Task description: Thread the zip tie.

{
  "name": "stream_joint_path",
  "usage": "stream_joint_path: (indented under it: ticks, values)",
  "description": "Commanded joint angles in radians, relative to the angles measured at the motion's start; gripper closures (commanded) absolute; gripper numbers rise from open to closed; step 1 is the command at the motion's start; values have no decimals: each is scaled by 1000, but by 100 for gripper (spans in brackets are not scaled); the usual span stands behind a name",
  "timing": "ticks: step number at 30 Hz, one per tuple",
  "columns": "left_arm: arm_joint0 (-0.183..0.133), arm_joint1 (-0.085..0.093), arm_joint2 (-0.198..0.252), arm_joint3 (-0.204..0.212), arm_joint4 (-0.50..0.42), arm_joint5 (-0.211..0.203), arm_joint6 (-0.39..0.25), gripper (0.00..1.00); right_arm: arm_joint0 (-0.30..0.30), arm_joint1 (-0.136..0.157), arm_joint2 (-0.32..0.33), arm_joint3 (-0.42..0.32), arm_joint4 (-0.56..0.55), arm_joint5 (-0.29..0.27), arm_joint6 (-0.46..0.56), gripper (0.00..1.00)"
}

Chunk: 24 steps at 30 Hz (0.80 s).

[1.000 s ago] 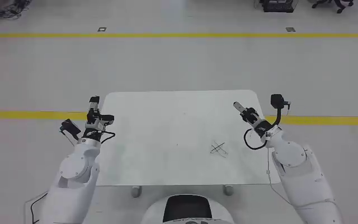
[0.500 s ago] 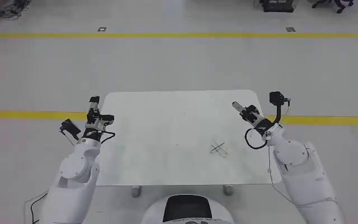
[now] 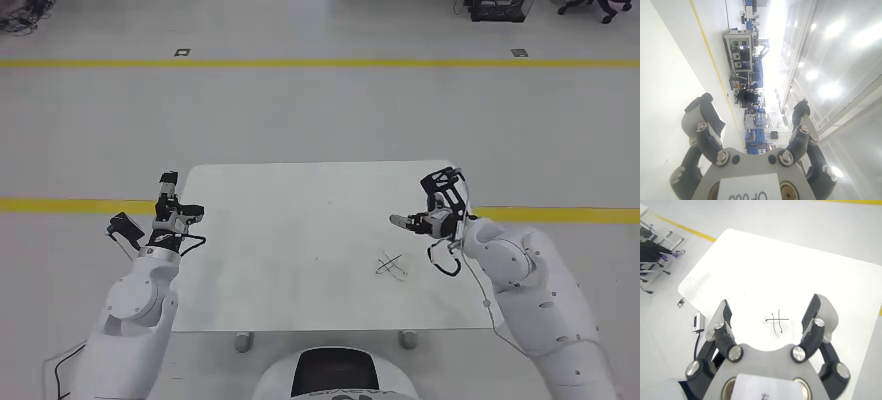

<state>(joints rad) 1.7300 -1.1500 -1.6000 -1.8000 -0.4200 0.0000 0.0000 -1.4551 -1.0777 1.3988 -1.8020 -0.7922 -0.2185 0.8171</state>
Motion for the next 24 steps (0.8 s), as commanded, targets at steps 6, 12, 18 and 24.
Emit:
stream_joint_path:
  ticks: [6, 12, 18, 24]
  values:
    - [0, 0, 0, 0, 0, 0, 0, 0, 0, 0, 1, 0, 2, 2, -2, 0]
    - [0, 0, 0, 0, 0, 0, 0, 0, 29, 8, -21, -21, -110, -55, 78, 0]
    - [0, 0, 0, 0, 0, 0, 0, 0, 124, 8, -109, 23, -186, -78, 245, 0]
    - [0, 0, 0, 0, 0, 0, 0, 0, 189, -5, -228, 107, -193, -93, 346, 0]
